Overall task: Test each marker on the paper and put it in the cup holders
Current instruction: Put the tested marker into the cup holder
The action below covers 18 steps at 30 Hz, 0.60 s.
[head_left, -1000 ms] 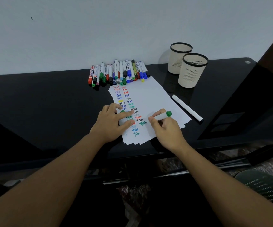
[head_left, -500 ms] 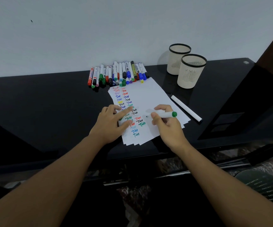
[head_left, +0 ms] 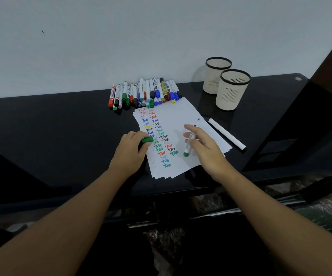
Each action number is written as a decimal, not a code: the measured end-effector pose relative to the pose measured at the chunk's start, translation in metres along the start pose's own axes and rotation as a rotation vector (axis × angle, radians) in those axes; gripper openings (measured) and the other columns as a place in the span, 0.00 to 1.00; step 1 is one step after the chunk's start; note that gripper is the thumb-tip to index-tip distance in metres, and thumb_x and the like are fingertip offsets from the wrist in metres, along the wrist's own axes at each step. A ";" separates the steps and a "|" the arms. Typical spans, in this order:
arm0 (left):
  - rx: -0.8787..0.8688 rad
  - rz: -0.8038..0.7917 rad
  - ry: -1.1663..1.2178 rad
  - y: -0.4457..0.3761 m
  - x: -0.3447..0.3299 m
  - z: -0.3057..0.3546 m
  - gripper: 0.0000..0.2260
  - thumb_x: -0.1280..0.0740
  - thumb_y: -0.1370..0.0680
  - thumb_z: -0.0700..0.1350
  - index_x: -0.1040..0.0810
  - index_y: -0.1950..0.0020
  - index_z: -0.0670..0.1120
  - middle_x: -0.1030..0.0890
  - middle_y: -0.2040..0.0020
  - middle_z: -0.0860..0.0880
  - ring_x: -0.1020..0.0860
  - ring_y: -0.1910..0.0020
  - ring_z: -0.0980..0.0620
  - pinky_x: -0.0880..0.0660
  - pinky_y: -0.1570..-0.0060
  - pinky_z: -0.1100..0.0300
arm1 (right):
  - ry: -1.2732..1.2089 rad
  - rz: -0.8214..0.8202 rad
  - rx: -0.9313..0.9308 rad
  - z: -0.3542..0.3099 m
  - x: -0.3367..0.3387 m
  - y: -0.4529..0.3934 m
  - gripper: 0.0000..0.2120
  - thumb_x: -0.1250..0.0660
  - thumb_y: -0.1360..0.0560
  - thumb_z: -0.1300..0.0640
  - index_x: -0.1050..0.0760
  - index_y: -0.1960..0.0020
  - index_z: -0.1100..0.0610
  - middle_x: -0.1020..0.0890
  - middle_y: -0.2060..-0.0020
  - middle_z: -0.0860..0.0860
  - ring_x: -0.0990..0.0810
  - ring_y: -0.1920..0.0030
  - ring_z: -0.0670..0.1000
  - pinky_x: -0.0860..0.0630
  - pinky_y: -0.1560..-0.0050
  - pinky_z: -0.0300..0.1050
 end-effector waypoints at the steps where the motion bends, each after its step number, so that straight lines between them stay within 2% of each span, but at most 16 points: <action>1: 0.005 0.014 0.037 0.000 0.002 0.000 0.08 0.34 0.18 0.49 0.22 0.40 0.51 0.22 0.47 0.54 0.26 0.48 0.53 0.25 0.47 0.54 | 0.015 0.056 0.008 -0.003 0.002 -0.002 0.14 0.40 0.14 0.54 0.25 0.32 0.42 0.22 0.36 0.45 0.17 0.42 0.45 0.26 0.39 0.41; 3: 0.035 0.033 0.137 -0.001 0.008 -0.001 0.07 0.31 0.20 0.47 0.20 0.42 0.50 0.20 0.49 0.56 0.23 0.51 0.57 0.24 0.48 0.57 | 0.042 0.090 0.005 -0.012 0.004 -0.009 0.10 0.38 0.15 0.54 0.27 0.35 0.42 0.20 0.40 0.46 0.16 0.60 0.45 0.23 0.48 0.42; 4: 0.054 0.032 0.188 -0.001 0.010 -0.001 0.07 0.30 0.20 0.46 0.19 0.43 0.50 0.19 0.50 0.56 0.23 0.52 0.58 0.24 0.49 0.59 | 0.061 0.050 -0.002 -0.015 0.003 -0.012 0.13 0.37 0.15 0.53 0.31 0.33 0.41 0.20 0.42 0.47 0.19 0.62 0.47 0.22 0.50 0.43; 6: 0.094 0.011 0.273 -0.002 0.013 -0.001 0.07 0.27 0.22 0.44 0.18 0.44 0.51 0.18 0.51 0.57 0.21 0.52 0.59 0.24 0.50 0.64 | 0.230 -0.077 0.002 -0.019 -0.001 -0.018 0.19 0.35 0.16 0.51 0.38 0.29 0.42 0.20 0.43 0.46 0.20 0.57 0.49 0.21 0.51 0.44; 8: 0.120 -0.028 0.315 -0.005 0.015 0.001 0.08 0.26 0.23 0.44 0.18 0.45 0.52 0.18 0.52 0.57 0.21 0.53 0.60 0.24 0.51 0.67 | 0.535 -0.161 0.044 -0.019 -0.005 -0.025 0.17 0.34 0.17 0.49 0.32 0.31 0.45 0.18 0.41 0.48 0.19 0.48 0.51 0.23 0.45 0.48; 10: 0.124 -0.055 0.322 -0.006 0.018 0.003 0.08 0.25 0.23 0.44 0.17 0.46 0.53 0.17 0.52 0.56 0.21 0.55 0.61 0.26 0.54 0.70 | 0.711 -0.183 0.087 -0.020 -0.006 -0.029 0.13 0.34 0.17 0.49 0.26 0.33 0.44 0.17 0.41 0.48 0.20 0.44 0.51 0.22 0.43 0.52; 18: 0.104 -0.086 0.317 -0.009 0.027 0.015 0.09 0.25 0.24 0.46 0.17 0.45 0.54 0.17 0.51 0.58 0.20 0.56 0.56 0.23 0.54 0.66 | 0.731 -0.184 0.157 -0.020 -0.007 -0.033 0.13 0.34 0.17 0.51 0.25 0.33 0.43 0.18 0.40 0.46 0.22 0.42 0.50 0.25 0.46 0.48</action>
Point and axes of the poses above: each hand's wrist, its own y-axis away from the middle knuckle, its own x-axis out of the back of the hand, z = x × y, the point moved 5 cm from there along -y, towards the middle knuckle
